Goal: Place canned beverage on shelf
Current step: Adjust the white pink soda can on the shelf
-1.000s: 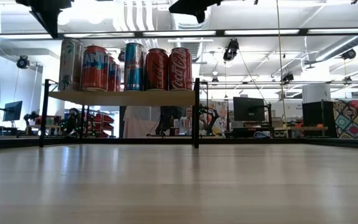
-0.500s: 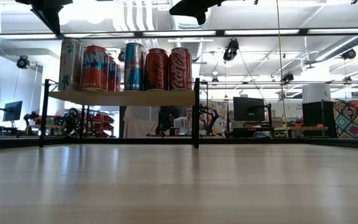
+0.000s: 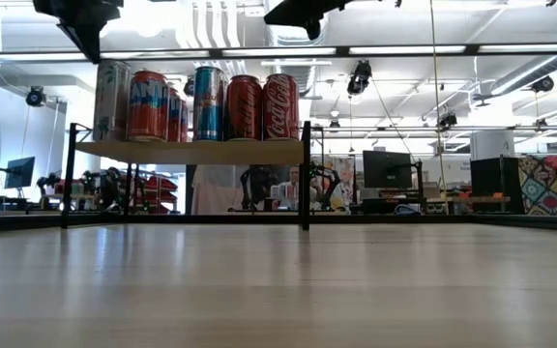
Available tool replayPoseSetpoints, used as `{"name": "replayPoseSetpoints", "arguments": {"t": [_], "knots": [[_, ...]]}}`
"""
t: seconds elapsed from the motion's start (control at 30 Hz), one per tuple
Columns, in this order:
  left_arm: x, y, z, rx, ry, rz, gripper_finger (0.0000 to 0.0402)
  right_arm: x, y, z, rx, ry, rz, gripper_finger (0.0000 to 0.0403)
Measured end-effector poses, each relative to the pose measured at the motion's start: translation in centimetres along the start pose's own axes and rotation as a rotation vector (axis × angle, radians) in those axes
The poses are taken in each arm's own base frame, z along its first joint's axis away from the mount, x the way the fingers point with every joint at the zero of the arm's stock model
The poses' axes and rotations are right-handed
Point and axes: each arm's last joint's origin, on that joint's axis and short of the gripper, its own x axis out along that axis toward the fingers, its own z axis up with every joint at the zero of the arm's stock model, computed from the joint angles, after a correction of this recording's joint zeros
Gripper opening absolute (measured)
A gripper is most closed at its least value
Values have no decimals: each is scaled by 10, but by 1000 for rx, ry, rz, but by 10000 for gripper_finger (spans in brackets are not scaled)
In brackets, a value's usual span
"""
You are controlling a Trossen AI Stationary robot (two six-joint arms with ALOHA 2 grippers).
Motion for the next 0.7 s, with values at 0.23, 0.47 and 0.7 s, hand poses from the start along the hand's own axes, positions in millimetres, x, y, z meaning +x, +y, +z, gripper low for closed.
{"name": "replayPoseSetpoints", "arguments": {"t": [0.23, 0.47, 0.7], "knots": [[-1, 0, 0, -6, -10, -13, 0, 0, 0, 0, 0, 1, 0, 9], [-3, 1, -2, -8, -15, -28, 0, 0, 0, 0, 3, 1, 0, 9], [-14, 8, -3, 22, -63, -50, 0, 0, 0, 0, 16, 4, 1, 9]]}}
